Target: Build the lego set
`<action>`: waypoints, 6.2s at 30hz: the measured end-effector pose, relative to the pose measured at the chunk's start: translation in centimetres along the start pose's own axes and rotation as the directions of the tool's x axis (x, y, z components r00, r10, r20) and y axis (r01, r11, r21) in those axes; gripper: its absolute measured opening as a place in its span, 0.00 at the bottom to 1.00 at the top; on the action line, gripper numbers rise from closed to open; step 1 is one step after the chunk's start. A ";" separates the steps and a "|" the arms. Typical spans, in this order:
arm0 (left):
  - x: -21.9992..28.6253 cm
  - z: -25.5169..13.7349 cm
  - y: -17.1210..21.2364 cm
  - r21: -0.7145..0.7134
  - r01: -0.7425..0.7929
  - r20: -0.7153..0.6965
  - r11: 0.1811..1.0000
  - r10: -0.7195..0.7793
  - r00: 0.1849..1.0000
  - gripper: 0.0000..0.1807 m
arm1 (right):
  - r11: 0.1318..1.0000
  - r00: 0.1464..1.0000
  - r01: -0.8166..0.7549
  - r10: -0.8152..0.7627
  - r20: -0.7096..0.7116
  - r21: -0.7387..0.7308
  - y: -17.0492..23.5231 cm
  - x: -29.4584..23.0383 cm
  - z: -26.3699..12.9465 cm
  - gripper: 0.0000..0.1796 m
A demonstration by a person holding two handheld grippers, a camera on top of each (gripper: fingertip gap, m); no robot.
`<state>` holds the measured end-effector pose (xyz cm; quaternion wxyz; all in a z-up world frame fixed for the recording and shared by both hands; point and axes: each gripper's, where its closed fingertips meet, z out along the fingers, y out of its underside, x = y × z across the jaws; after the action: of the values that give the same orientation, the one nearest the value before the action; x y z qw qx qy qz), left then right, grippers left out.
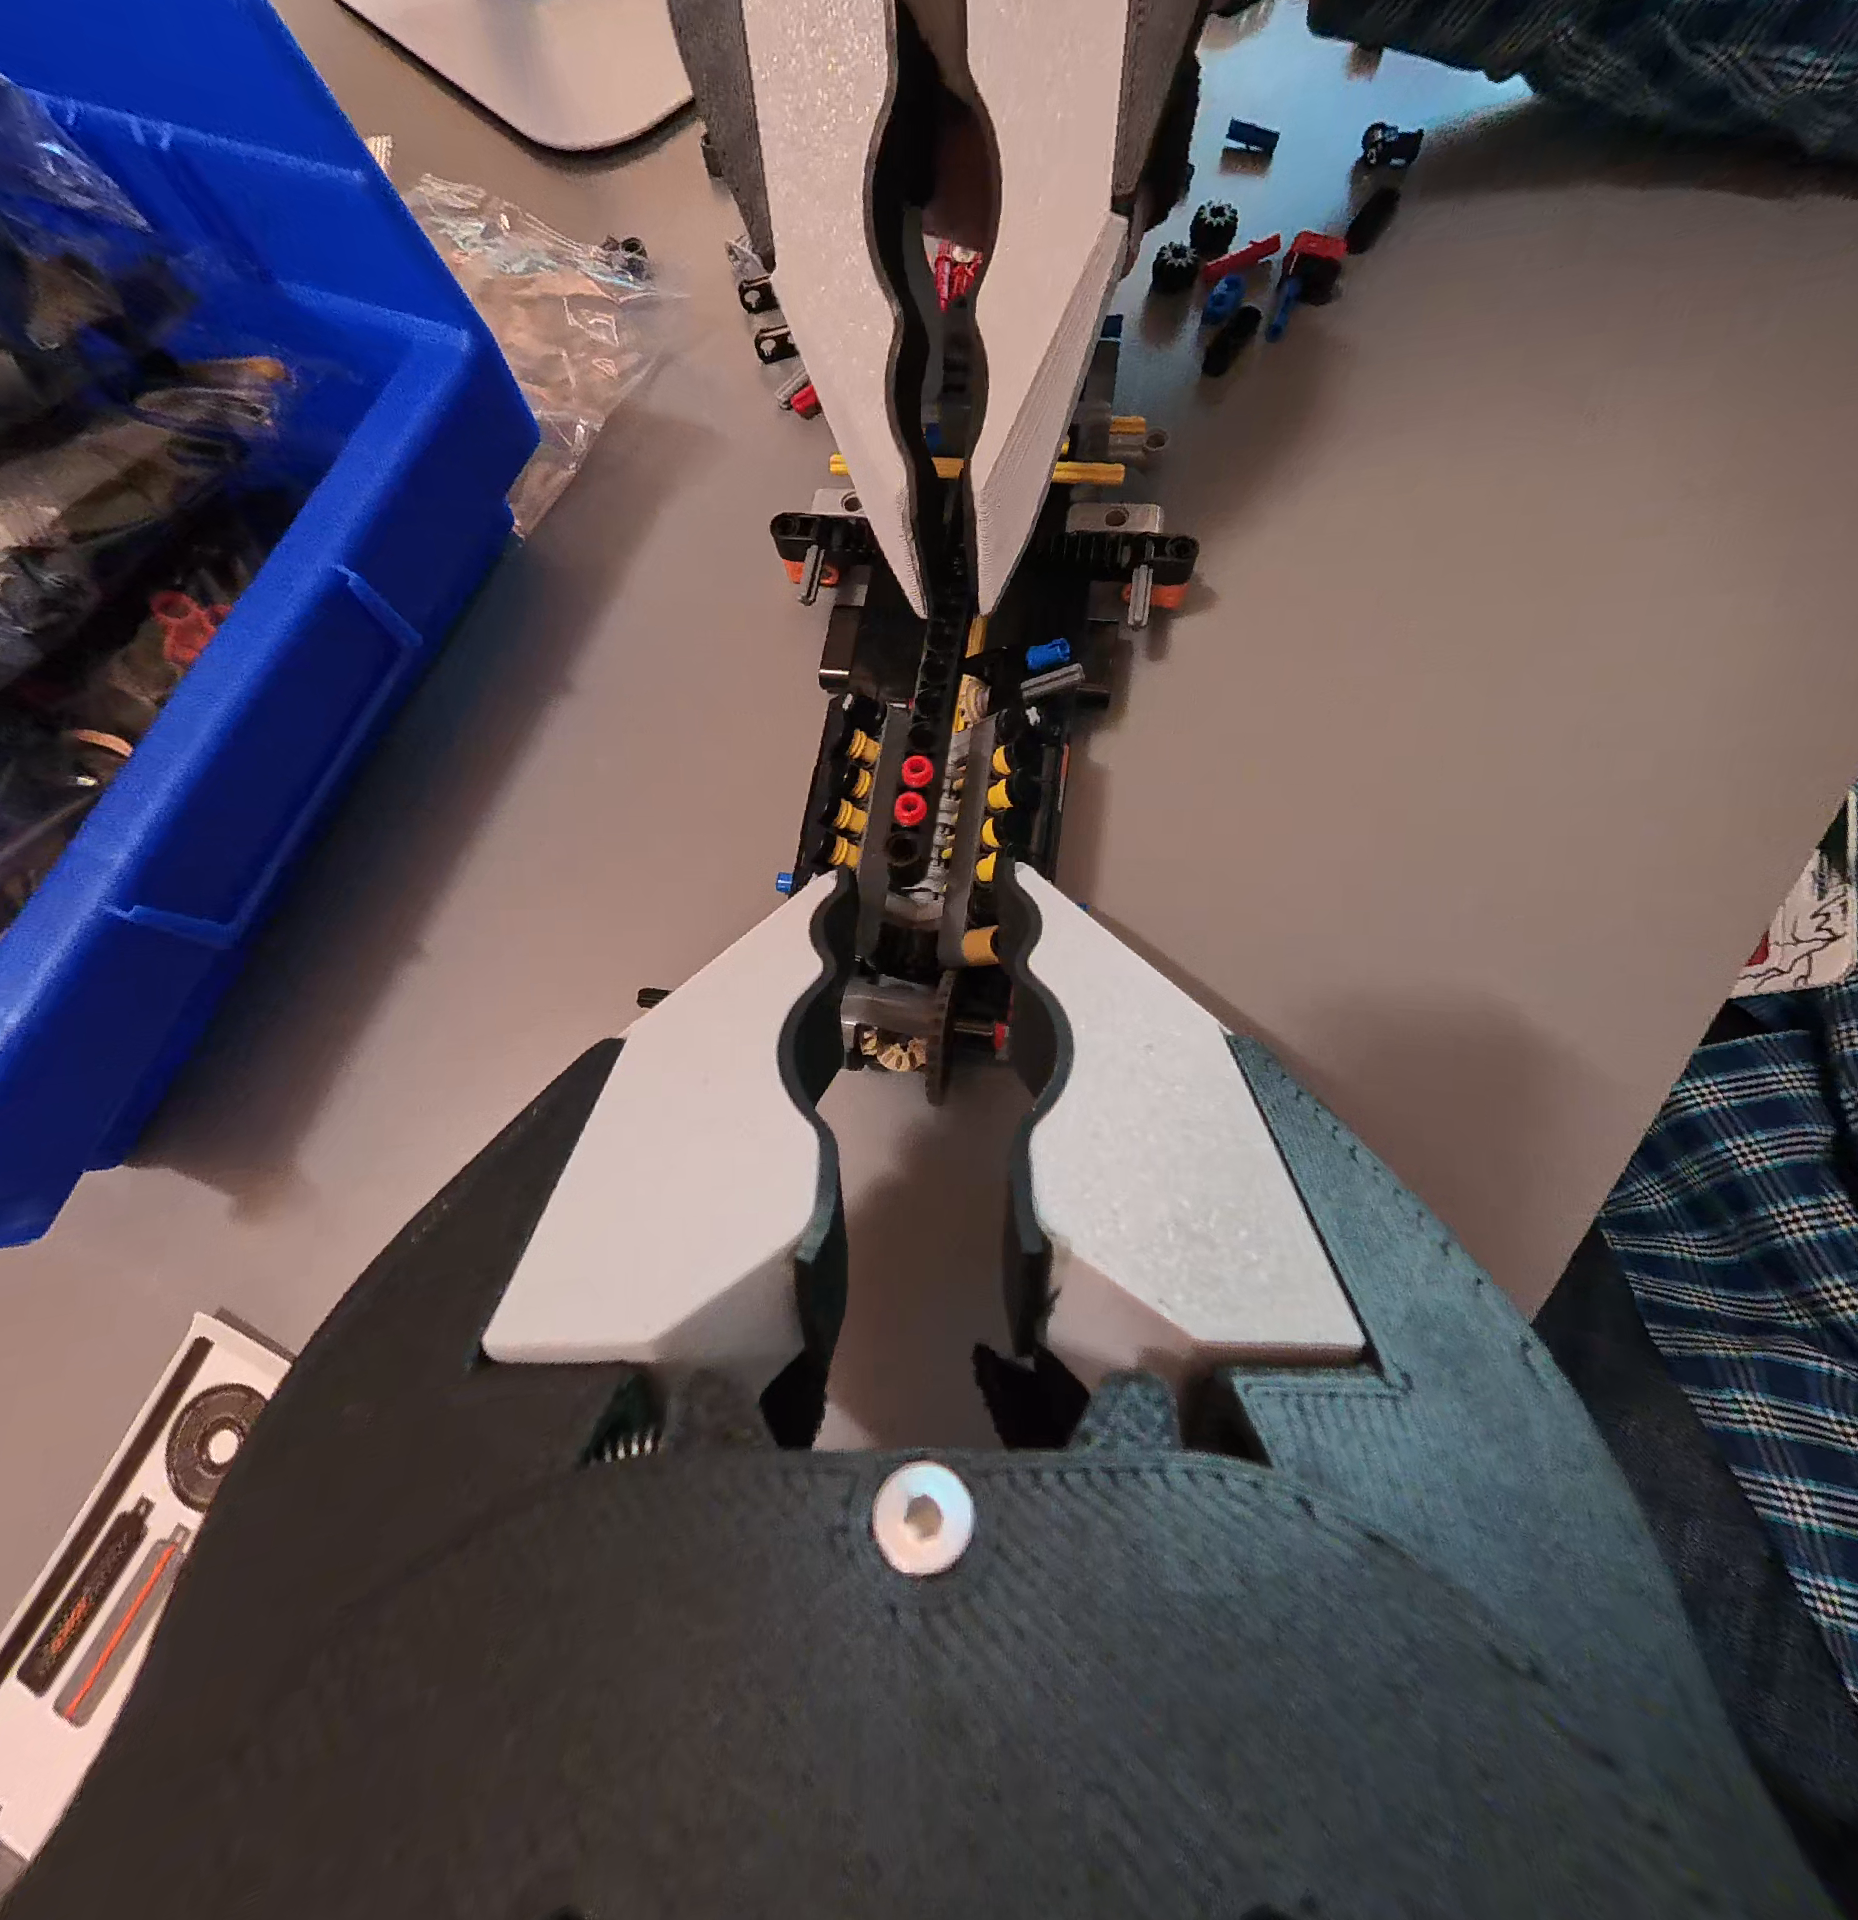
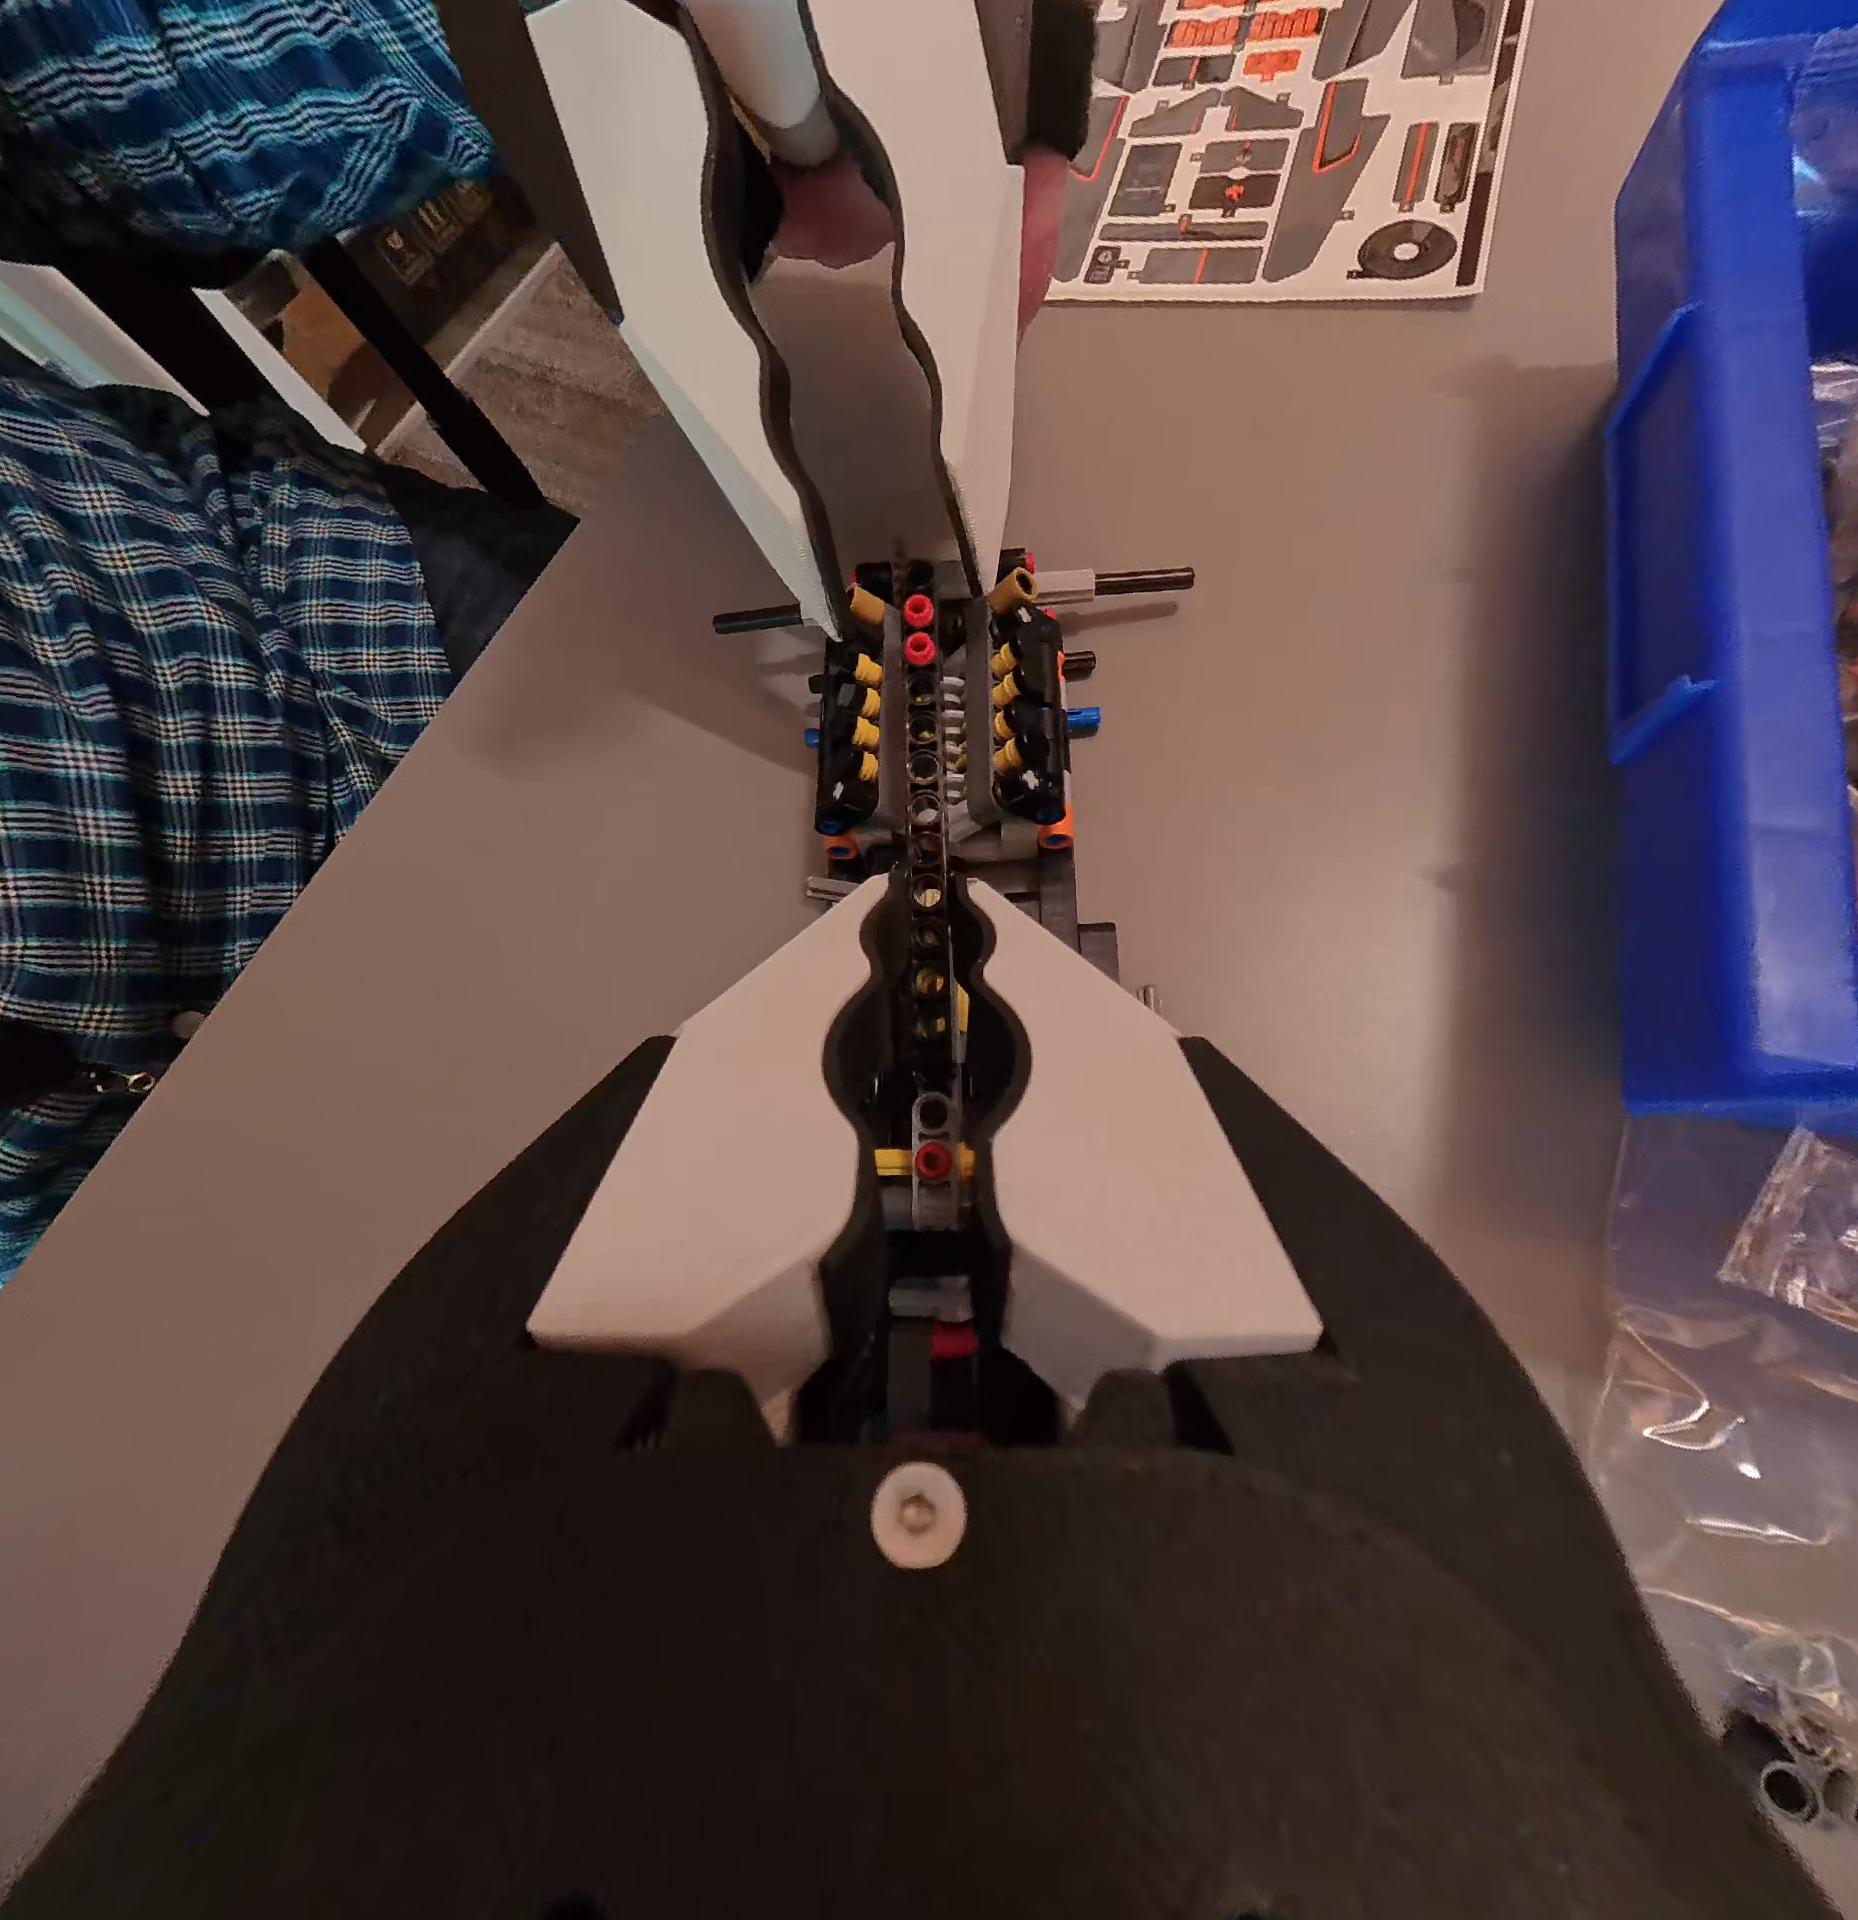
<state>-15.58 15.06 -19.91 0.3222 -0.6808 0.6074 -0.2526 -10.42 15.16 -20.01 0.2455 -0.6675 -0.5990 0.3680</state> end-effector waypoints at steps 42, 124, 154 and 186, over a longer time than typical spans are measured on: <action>0.9 1.4 -0.9 0.039 -0.020 -0.060 0.999 0.023 0.998 0.03 | 0.963 0.940 0.202 -0.242 -0.241 -0.179 1.7 -0.3 0.1 0.11; -0.2 1.3 -2.1 0.117 0.028 -0.099 0.993 -0.016 0.995 0.03 | 0.984 0.950 0.015 -0.070 -0.304 -0.177 1.6 1.7 -0.1 0.08; -0.5 1.0 -2.3 0.247 0.040 -0.109 0.968 -0.013 0.994 0.04 | 0.984 0.934 0.004 -0.067 -0.351 -0.177 1.4 2.0 0.1 0.06; -0.9 1.8 -3.0 0.155 0.004 -0.123 0.988 0.015 0.992 0.02 | 0.981 0.957 -0.012 -0.046 -0.285 -0.196 1.6 2.0 0.0 0.05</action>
<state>-12.38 16.40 -18.86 0.3364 -0.6352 0.6066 -0.3397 -9.39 16.88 -21.68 0.2665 -0.7297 -0.5958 0.2040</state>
